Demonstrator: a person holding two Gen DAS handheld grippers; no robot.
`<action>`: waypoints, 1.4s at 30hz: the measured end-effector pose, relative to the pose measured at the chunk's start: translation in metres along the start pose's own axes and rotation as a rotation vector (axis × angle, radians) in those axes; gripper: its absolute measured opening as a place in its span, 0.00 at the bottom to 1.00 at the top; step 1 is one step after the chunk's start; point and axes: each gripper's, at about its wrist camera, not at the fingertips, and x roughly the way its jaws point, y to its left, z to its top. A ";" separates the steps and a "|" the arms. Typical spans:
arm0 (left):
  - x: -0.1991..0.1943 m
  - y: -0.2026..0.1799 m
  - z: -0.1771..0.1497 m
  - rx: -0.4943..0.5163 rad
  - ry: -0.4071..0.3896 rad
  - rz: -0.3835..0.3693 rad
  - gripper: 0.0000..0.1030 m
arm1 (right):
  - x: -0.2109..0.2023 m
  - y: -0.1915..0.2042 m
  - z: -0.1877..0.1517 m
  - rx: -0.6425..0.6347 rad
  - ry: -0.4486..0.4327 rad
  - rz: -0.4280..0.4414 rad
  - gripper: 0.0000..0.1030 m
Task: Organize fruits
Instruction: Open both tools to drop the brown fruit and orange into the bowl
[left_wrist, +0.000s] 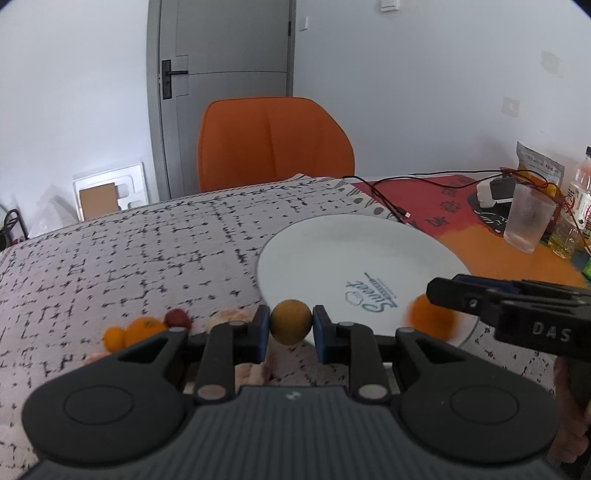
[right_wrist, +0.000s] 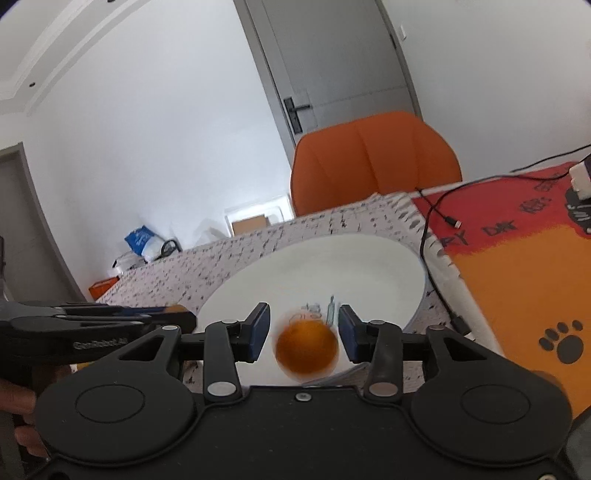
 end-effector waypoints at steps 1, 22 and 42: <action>0.002 -0.002 0.001 0.001 0.001 -0.003 0.23 | -0.002 -0.001 0.001 0.001 -0.006 0.001 0.41; -0.015 0.010 0.009 -0.047 -0.016 0.011 0.31 | -0.017 -0.002 0.002 0.034 -0.027 -0.007 0.42; -0.076 0.075 -0.010 -0.162 -0.095 0.158 0.90 | -0.021 0.035 0.006 0.017 -0.048 -0.014 1.00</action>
